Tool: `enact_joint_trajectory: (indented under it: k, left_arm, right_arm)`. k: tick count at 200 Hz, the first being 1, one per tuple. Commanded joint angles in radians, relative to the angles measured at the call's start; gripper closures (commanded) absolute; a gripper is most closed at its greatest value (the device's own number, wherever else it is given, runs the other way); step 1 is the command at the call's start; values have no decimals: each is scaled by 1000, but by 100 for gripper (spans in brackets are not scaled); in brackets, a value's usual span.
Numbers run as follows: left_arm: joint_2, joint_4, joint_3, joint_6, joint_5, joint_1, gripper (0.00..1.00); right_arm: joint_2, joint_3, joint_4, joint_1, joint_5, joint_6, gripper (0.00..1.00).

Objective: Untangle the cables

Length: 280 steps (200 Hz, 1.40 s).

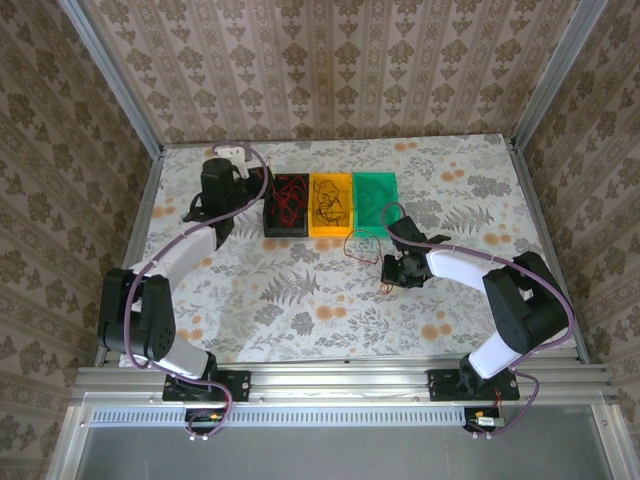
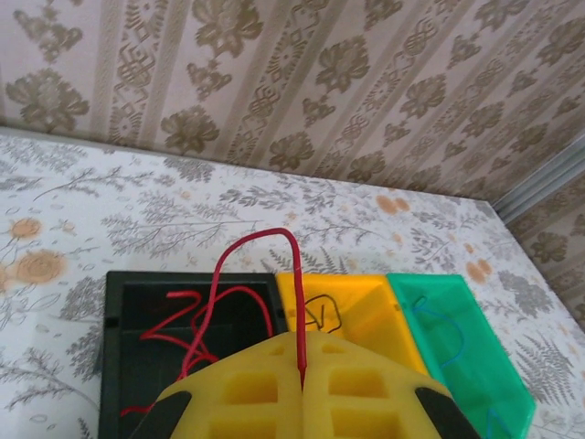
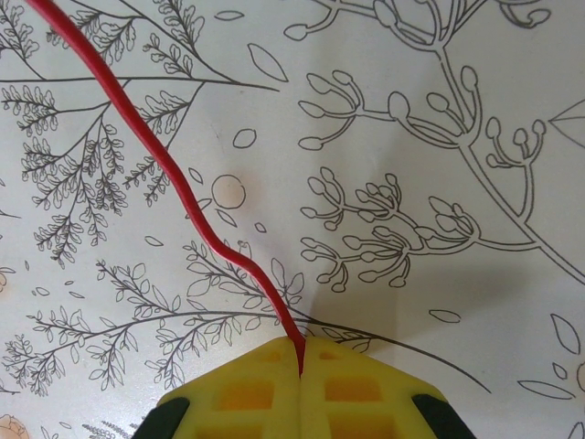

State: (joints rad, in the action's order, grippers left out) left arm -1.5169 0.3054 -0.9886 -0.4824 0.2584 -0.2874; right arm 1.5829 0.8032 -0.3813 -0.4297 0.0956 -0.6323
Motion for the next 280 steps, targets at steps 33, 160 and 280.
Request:
enact_joint_trajectory:
  k: [33, 160, 280]
  left_arm:
    - [-116, 70, -2, -18, -48, -38, 100]
    - [-322, -94, -231, 31, -46, -71, 69]
    - [-50, -324, -107, 352, 109, -291, 38]
  right_arm:
    - [9, -4, -37, 8, 0, 0, 95]
    - [-3, -2, -33, 8, -5, -3, 95]
    - [-29, -32, 1, 12, -28, -12, 96]
